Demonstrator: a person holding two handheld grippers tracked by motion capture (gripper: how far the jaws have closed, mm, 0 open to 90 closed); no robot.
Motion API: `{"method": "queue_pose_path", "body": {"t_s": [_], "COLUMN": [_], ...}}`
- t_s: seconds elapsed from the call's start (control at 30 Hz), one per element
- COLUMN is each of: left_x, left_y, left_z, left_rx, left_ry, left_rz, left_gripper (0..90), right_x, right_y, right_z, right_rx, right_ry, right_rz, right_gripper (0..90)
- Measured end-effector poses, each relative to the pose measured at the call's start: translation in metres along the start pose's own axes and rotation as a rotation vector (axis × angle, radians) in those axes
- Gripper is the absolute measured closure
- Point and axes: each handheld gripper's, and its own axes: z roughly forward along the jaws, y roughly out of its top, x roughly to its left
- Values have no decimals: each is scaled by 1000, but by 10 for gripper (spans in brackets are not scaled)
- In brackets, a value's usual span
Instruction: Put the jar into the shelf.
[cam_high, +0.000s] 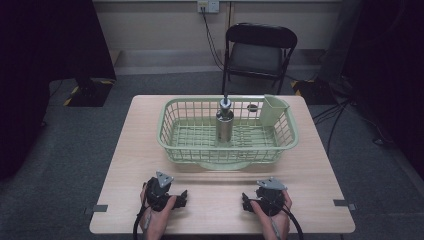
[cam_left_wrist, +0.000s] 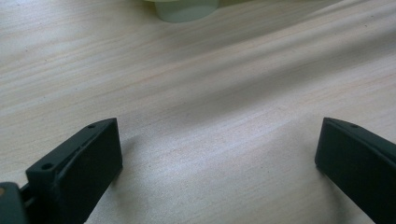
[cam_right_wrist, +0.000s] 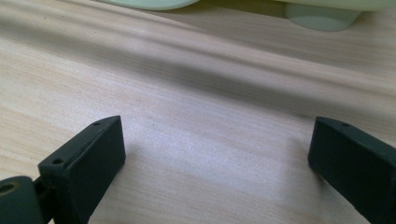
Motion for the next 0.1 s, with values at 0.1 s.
{"method": "queue_pose_path", "body": {"t_s": [0.1], "left_x": [0], "left_y": [0], "left_z": [0], "left_rx": [-1], "left_ry": [0], "left_rz": [0], "left_gripper": [3], "right_x": [0], "right_y": [0], "right_z": [0], "right_rx": [0], "right_ry": [0], "right_rz": [0], "right_gripper": [30]}}
